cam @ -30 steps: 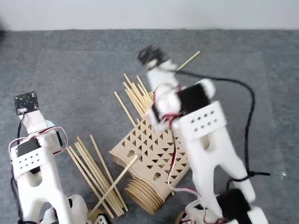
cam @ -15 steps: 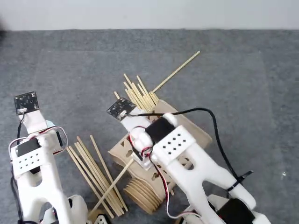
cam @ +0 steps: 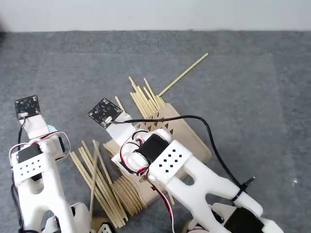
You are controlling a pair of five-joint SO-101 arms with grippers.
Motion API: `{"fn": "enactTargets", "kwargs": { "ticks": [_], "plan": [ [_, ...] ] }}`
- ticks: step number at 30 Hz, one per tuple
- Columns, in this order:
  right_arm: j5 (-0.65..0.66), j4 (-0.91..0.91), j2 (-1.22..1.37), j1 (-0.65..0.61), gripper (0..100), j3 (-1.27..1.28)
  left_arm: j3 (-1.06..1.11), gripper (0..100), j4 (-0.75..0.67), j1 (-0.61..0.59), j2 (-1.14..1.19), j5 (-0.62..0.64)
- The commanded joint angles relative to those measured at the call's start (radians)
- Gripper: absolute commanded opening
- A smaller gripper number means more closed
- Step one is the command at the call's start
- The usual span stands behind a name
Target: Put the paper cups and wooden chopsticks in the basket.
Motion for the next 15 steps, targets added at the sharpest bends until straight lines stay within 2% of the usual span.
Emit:
{"fn": "enactTargets", "kwargs": {
  "ticks": [1, 7, 15],
  "plan": [
    [-0.006, 0.019, -0.024, -0.008, 4.3, -0.066, -0.005, 1, -0.017, 0.003, -0.034, -0.002],
    [-0.008, 0.070, -0.025, -0.079, 31.2, -0.066, -0.005, 1, -0.031, 0.002, -0.034, 0.000],
    [-0.006, 0.062, -0.019, -0.140, 30.9, -0.064, -0.010, 1, -0.031, -0.043, -0.035, 0.003]
  ]
}}
